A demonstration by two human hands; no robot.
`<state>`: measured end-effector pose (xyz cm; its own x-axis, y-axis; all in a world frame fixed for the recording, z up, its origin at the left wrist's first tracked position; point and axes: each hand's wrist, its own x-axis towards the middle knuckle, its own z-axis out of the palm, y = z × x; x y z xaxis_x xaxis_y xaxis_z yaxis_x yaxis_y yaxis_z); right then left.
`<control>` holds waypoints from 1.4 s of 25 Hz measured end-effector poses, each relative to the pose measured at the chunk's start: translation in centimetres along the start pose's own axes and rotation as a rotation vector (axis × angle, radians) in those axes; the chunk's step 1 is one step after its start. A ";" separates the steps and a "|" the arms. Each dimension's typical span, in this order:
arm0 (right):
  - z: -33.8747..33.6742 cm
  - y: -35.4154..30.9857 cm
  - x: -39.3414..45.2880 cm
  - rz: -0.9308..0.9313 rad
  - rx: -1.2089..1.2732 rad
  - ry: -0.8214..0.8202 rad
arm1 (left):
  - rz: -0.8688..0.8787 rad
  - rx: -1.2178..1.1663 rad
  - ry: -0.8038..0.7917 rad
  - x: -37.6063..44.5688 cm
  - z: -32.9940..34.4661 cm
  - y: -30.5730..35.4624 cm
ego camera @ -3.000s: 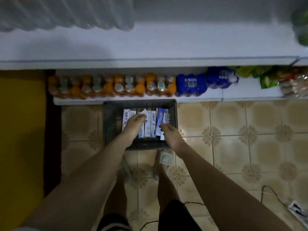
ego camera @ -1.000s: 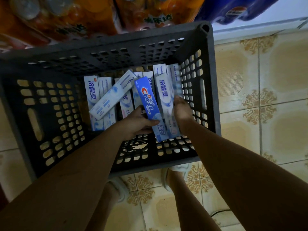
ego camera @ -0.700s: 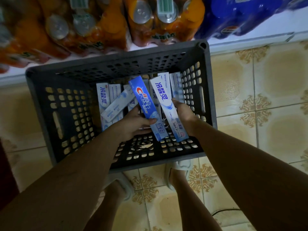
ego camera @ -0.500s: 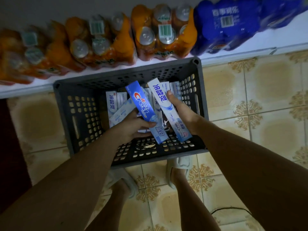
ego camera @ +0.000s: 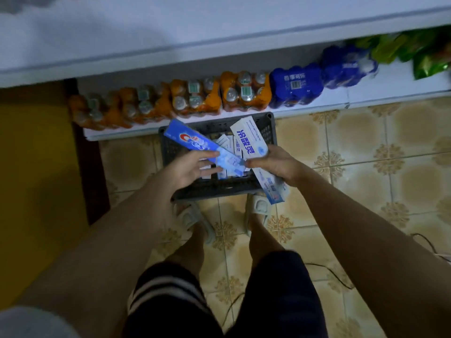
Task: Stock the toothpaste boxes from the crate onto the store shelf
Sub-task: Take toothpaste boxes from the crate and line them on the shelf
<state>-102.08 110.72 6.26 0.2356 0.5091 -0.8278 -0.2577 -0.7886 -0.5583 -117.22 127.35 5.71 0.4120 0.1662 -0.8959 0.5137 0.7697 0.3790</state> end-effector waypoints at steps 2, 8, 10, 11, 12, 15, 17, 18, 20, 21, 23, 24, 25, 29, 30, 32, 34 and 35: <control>0.9 -2.6 -4.9 -0.049 0.031 0.042 | 0.090 -0.112 0.014 -5.4 0.4 1.7; 1.0 -11.1 -15.3 -0.224 0.292 0.259 | 0.323 -0.295 -0.030 -18.5 3.2 7.1; 0.2 -14.1 -17.6 -0.273 0.337 0.246 | 0.393 -0.263 -0.034 -21.8 4.5 8.9; -0.1 -15.3 -18.5 -0.290 0.329 0.237 | 0.420 -0.252 -0.028 -23.2 5.1 9.6; -0.5 -16.7 -19.4 -0.319 0.313 0.222 | 0.447 -0.267 -0.016 -24.6 5.7 10.5; -1.9 -20.9 -21.7 -0.400 0.269 0.185 | 0.489 -0.386 -0.053 -29.0 5.9 13.7; -2.9 -23.5 -23.2 -0.478 0.219 0.164 | 0.511 -0.430 -0.082 -32.4 4.4 15.9; -3.4 -24.7 -23.9 -0.519 0.197 0.152 | 0.524 -0.425 -0.086 -34.2 3.4 17.0; -3.9 -27.2 -25.5 -0.584 0.149 0.127 | 0.544 -0.353 -0.078 -37.6 1.3 18.9; -3.9 -28.1 -26.0 -0.608 0.134 0.119 | 0.527 -0.257 -0.077 -39.0 0.5 19.9; -3.6 -29.8 -27.5 -0.663 0.097 0.091 | 0.467 0.045 -0.106 -42.0 0.0 21.9; -3.4 -30.5 -28.2 -0.685 0.082 0.083 | 0.418 0.241 -0.126 -43.3 0.4 22.9; -3.1 -30.9 -28.9 -0.702 0.066 0.079 | 0.371 0.453 -0.115 -44.4 1.1 23.7; -2.5 -31.2 -31.1 -0.719 0.033 0.077 | 0.212 1.040 0.003 -47.3 4.5 24.5; -2.6 -31.1 -31.6 -0.718 0.018 0.089 | 0.181 1.102 0.009 -47.5 5.0 24.3; -2.3 -30.9 -32.7 -0.717 -0.023 0.099 | 0.156 1.169 0.020 -47.8 5.5 23.4; -1.7 -30.8 -34.2 -0.724 -0.078 0.113 | 0.209 1.217 0.045 -48.2 6.0 22.6; -1.5 -30.9 -35.0 -0.729 -0.089 0.125 | 0.259 1.229 0.055 -48.8 6.2 22.3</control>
<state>-100.99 116.77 52.58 0.4240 0.8750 -0.2338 0.0807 -0.2936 -0.9525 -121.15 132.59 59.32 0.5884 0.2746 -0.7605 0.7953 -0.3664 0.4830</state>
